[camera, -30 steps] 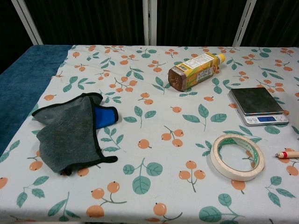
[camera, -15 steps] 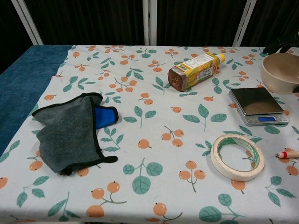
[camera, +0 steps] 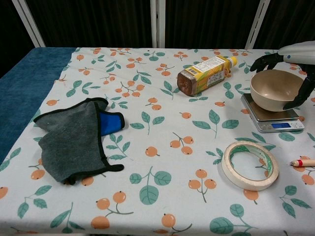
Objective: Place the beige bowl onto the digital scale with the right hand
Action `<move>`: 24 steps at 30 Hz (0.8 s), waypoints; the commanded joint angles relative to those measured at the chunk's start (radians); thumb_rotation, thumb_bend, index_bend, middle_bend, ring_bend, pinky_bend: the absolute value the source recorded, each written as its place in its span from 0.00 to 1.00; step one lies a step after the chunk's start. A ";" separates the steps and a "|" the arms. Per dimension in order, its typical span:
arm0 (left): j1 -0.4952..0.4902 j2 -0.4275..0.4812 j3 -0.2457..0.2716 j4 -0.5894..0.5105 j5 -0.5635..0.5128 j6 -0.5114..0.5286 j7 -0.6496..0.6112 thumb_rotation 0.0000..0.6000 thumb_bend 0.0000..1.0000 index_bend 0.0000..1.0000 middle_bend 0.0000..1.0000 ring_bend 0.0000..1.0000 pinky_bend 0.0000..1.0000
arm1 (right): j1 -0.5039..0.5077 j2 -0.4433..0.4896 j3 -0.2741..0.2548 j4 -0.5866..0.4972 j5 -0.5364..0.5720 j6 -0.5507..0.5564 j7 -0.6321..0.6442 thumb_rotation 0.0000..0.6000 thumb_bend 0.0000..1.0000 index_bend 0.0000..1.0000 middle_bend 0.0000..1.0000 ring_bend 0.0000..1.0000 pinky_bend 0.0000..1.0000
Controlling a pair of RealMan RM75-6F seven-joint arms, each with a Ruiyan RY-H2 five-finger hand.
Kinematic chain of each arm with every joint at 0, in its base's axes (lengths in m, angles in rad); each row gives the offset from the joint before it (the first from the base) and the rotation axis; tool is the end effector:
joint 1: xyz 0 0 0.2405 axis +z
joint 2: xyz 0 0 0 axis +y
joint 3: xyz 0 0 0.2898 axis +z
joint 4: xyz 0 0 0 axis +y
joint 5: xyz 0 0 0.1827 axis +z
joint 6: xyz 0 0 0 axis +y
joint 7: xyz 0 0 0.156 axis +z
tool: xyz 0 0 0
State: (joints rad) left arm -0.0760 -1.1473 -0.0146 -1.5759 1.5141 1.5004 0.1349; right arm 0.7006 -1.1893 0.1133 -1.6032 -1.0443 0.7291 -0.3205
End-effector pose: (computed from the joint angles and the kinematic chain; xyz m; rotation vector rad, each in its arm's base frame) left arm -0.3370 0.1843 0.1883 -1.4468 -0.8066 -0.7866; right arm -0.2384 -0.3623 0.0965 1.9322 -0.9954 0.5691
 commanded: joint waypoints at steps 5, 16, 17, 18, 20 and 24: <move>0.000 -0.005 -0.002 0.011 -0.001 -0.001 -0.010 1.00 0.07 0.01 0.00 0.00 0.00 | 0.018 0.000 -0.019 -0.006 0.032 -0.016 -0.005 1.00 0.07 0.00 0.09 0.02 0.00; 0.002 -0.004 -0.002 0.015 0.001 0.000 -0.013 1.00 0.07 0.01 0.00 0.00 0.00 | 0.017 0.023 -0.027 -0.030 0.016 0.010 0.031 1.00 0.00 0.00 0.00 0.00 0.00; 0.002 -0.004 -0.002 0.015 0.001 0.000 -0.014 1.00 0.07 0.01 0.00 0.00 0.00 | 0.014 0.031 -0.028 -0.037 0.014 0.015 0.034 1.00 0.00 0.00 0.00 0.00 0.00; 0.003 -0.003 -0.002 0.014 0.002 0.001 -0.013 1.00 0.07 0.01 0.00 0.00 0.00 | 0.007 0.046 -0.029 -0.051 0.008 0.026 0.038 1.00 0.00 0.00 0.00 0.00 0.00; 0.004 -0.002 -0.003 0.013 0.002 0.004 -0.012 1.00 0.07 0.01 0.00 0.00 0.00 | -0.012 0.077 -0.036 -0.079 -0.009 0.056 0.042 1.00 0.00 0.00 0.00 0.00 0.00; 0.006 0.000 -0.004 0.012 -0.004 0.004 -0.014 1.00 0.07 0.01 0.00 0.00 0.00 | -0.132 0.141 -0.059 -0.148 -0.142 0.272 0.081 1.00 0.00 0.00 0.00 0.00 0.00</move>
State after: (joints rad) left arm -0.0702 -1.1472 -0.0189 -1.5642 1.5099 1.5040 0.1209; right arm 0.6538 -1.0894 0.0708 -1.7062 -1.0882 0.8527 -0.2730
